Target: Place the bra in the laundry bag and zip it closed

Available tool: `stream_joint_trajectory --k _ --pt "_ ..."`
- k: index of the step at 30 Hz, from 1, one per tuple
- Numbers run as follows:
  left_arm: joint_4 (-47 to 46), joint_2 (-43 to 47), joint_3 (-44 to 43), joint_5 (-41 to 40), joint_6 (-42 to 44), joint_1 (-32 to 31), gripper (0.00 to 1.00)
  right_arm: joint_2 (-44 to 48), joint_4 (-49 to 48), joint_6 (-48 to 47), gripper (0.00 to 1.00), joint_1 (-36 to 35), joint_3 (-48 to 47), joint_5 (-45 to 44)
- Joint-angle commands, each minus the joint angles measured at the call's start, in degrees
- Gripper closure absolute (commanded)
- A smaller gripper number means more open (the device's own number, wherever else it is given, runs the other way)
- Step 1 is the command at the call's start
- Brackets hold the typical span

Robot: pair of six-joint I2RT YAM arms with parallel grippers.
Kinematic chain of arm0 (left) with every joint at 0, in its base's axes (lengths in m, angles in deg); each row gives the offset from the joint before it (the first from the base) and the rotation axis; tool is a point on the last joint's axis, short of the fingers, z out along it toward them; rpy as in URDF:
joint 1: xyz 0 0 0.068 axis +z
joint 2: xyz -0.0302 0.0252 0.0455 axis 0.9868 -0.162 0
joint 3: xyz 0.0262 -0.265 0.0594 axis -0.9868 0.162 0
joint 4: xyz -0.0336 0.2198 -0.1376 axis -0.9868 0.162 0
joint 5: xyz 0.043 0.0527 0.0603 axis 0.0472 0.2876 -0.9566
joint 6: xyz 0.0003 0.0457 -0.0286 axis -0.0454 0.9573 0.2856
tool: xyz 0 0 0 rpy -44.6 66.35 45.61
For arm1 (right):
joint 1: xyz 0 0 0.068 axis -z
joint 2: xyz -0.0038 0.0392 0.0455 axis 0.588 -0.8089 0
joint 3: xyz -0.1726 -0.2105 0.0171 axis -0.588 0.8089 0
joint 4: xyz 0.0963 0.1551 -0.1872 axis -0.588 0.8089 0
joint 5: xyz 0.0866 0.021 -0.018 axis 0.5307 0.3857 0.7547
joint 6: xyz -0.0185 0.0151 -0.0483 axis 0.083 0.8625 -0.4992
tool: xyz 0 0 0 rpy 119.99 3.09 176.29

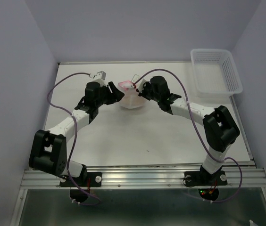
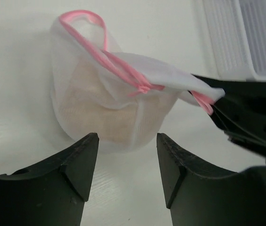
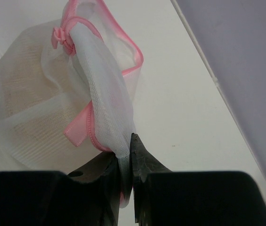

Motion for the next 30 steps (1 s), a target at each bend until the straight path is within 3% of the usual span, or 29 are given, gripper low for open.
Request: stream_joint_trajectory --k 1,7,13,30 --pt "-8.7 2.3 0.1 15.4 19.0 -0.2 0.37 2.3 -1.1 0.2 0.84 -0.3 -0.6 1.0" --pt "-6.6 -0.7 -2.2 17.1 26.2 -0.2 0.41 2.2 -0.3 0.1 0.84 -0.3 -1.1 1.3" --pt "-3.5 -6.1 -7.3 16.8 26.9 -0.3 0.52 3.0 -0.1 0.1 0.84 -0.3 -1.2 1.6" --pt "-2.5 -11.6 -12.8 12.1 27.3 -0.5 0.55 4.6 0.4 0.4 0.83 -0.3 -1.2 4.2"
